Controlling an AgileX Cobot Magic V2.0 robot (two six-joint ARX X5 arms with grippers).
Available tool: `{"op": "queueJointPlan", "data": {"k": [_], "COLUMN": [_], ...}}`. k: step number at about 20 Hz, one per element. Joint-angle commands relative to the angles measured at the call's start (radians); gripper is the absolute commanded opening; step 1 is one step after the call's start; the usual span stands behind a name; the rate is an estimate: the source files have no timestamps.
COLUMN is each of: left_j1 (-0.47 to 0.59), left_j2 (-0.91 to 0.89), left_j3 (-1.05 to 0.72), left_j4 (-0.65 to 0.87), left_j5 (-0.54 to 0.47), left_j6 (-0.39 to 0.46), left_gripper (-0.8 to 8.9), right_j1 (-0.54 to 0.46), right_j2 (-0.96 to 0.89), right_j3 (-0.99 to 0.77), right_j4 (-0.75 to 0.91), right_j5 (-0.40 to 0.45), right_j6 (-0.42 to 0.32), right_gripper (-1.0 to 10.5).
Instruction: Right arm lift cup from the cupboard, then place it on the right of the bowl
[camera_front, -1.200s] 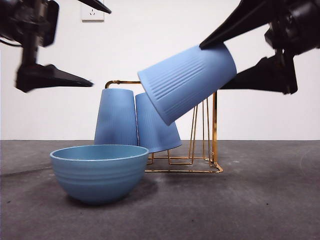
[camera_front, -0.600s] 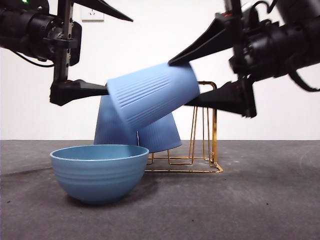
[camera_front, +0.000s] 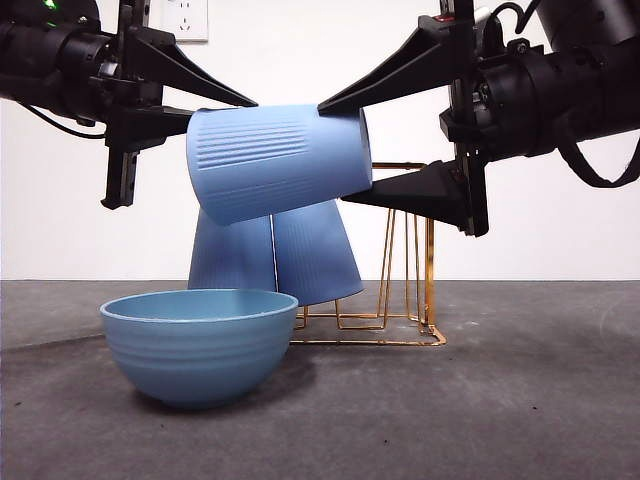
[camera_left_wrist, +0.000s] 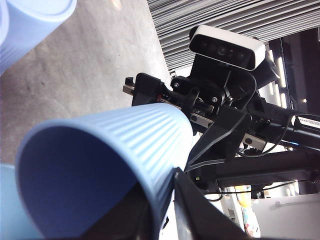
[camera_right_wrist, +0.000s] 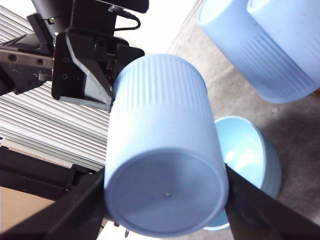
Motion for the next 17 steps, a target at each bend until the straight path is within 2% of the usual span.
{"op": "queueJointPlan", "data": {"k": [1, 2, 4, 6, 12, 14, 17], "left_j1": [-0.027, -0.027, -0.028, -0.029, -0.081, -0.116, -0.175], "left_j2": [0.011, 0.011, 0.011, 0.011, 0.011, 0.014, 0.023], "left_j3": [0.011, 0.013, 0.024, 0.043, 0.105, 0.129, 0.189], "left_j4": [0.005, 0.005, 0.005, 0.0, -0.087, -0.138, -0.298], "left_j5": [0.003, 0.003, 0.003, 0.002, -0.096, -0.148, -0.267], "left_j6": [-0.025, -0.035, -0.076, -0.101, -0.097, -0.063, 0.056], "left_gripper": [0.06, 0.07, 0.07, 0.08, 0.08, 0.08, 0.08], "right_j1": [0.015, 0.013, -0.005, -0.026, -0.078, -0.078, -0.077], "right_j2": [0.019, 0.018, 0.003, -0.034, -0.301, -0.421, -0.602], "right_j3": [0.003, 0.003, 0.003, 0.003, 0.003, 0.003, 0.003], "right_j4": [-0.007, -0.007, -0.046, -0.126, -0.532, -0.69, -0.886], "right_j5": [0.055, 0.05, 0.047, 0.075, 0.26, 0.331, 0.402], "right_j6": [0.011, 0.011, 0.01, -0.026, -0.188, -0.245, -0.278], "right_gripper": [3.4, 4.2, 4.3, 4.3, 4.3, 4.3, 4.3]}}
